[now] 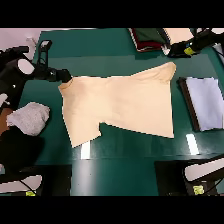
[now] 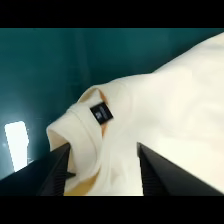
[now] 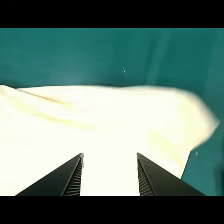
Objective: Fold the shirts.
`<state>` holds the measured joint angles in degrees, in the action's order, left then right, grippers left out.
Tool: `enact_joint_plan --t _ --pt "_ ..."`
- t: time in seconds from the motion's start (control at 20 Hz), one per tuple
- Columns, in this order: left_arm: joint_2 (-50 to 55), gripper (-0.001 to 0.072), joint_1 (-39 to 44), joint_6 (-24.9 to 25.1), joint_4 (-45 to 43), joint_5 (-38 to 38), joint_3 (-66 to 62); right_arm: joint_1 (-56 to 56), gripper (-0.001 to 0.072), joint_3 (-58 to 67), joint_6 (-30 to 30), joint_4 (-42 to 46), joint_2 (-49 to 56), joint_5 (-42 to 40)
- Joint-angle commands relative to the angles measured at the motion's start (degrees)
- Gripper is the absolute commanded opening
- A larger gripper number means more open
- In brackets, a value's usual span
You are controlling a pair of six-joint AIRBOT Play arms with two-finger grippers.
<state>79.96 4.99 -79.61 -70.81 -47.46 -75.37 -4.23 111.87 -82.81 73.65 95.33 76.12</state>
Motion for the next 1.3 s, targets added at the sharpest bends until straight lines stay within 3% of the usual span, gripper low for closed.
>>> enact_joint_plan --t 0.0,0.1,0.2,0.55,0.8,0.95,1.05,1.1,1.25 --pt "0.76 0.05 -4.92 0.0 -0.72 -11.67 -5.22 -1.68 0.0391 4.63 1.33 -5.35 1.29 5.95" --pt "0.02 0.05 -9.07 0.22 -0.76 -19.91 -4.85 -3.56 0.0389 0.7 3.41 -10.19 -1.77 9.4" --pt "-0.55 0.05 -12.5 0.2 -0.68 -22.95 -1.29 -4.5 0.0389 -5.77 3.91 -11.26 -5.7 10.23" --pt "-1.53 0.05 -13.68 0.68 5.64 -17.51 19.21 -3.04 0.0389 -24.7 4.92 -11.17 -17.33 2.56" --pt "-1.51 0.0499 -13.49 5.99 14.21 -14.45 24.76 -0.33 0.0389 -29.0 4.9 -11.19 -20.0 -1.14" --pt "-1.53 0.049 -10.6 6.38 14.25 -14.58 25.14 0.2 0.0389 -29.0 4.85 -11.19 -20.02 -0.72" --pt "-1.53 0.0123 -8.76 6.45 14.19 -13.9 24.87 -0.09 0.0389 -29.03 4.81 -11.04 -20.02 1.27" --pt "-1.77 0.0025 -8.68 6.38 14.14 -13.79 24.3 -0.66 0.0388 -29.33 4.83 -10.99 -20.06 3.21" --pt "-6.14 0.0025 -8.79 4.68 10.45 -13.4 22.43 -4.42 0.0389 -36.89 4.85 -10.6 -23.28 6.23"
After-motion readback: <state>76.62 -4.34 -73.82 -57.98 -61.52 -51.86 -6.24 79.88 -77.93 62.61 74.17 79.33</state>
